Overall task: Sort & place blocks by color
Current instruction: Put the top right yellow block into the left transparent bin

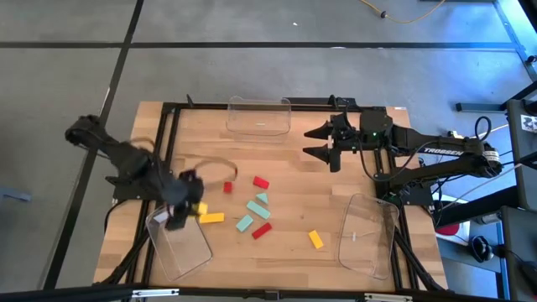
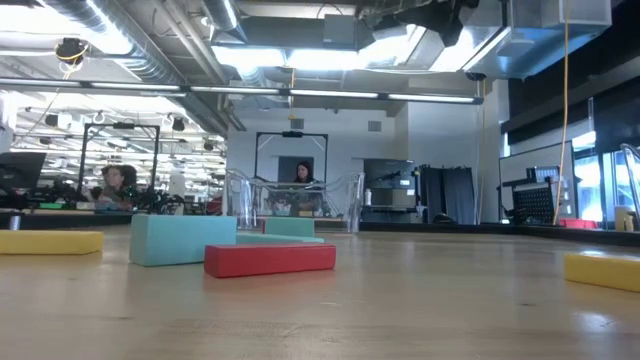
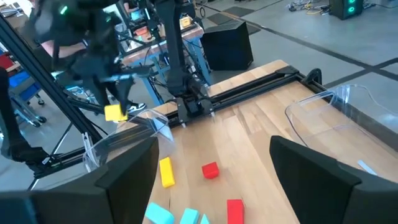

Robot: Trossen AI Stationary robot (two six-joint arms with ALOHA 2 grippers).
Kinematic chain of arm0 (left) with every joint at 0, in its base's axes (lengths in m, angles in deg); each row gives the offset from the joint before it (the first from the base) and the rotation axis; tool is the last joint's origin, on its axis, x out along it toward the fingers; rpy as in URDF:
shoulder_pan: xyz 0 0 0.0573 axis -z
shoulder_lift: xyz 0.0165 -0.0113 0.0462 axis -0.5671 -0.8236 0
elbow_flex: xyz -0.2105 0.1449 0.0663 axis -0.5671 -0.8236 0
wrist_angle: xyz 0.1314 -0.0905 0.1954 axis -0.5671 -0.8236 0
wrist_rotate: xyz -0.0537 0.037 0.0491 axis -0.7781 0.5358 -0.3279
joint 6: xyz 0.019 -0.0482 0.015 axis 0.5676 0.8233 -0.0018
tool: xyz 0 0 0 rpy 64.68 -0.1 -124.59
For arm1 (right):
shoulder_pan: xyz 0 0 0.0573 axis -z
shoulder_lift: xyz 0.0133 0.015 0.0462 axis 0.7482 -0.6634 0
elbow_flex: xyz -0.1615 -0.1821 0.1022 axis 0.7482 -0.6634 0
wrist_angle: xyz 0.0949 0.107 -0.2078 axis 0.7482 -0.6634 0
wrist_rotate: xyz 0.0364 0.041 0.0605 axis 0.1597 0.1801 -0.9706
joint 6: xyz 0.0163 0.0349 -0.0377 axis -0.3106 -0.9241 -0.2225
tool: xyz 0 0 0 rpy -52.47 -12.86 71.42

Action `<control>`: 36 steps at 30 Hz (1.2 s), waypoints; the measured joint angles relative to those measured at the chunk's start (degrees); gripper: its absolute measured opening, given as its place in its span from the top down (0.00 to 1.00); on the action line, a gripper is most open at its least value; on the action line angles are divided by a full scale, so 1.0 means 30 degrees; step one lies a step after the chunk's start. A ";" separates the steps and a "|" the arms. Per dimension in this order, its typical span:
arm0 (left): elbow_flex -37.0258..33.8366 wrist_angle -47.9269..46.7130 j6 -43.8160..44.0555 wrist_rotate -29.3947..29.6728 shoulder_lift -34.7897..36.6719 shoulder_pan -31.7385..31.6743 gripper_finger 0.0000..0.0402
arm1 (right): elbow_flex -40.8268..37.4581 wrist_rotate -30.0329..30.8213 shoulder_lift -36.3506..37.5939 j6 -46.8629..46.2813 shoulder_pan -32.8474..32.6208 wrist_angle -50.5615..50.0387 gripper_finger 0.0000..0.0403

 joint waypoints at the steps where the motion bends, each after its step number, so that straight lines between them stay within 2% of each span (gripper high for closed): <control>1: 0.0002 -0.0610 0.0417 -0.0201 -0.0454 0.0689 0.70 | 0.0000 0.0014 0.0000 0.0013 0.0000 -0.0004 0.23; 7: 0.0002 -0.1945 0.0963 -0.1294 -0.2907 0.3666 0.70 | 0.0000 0.0451 0.0000 0.0066 0.0000 -0.0109 0.23; 15: -0.0773 -0.1459 0.0854 -0.3081 -0.4198 0.4974 0.70 | 0.0000 0.0463 0.0000 0.0015 0.0000 -0.0142 0.23; 36: -0.3949 -0.0097 -0.4167 -0.3618 -0.4191 0.4520 0.70 | 0.0000 0.0485 0.0000 -0.0291 0.0000 -0.0222 0.23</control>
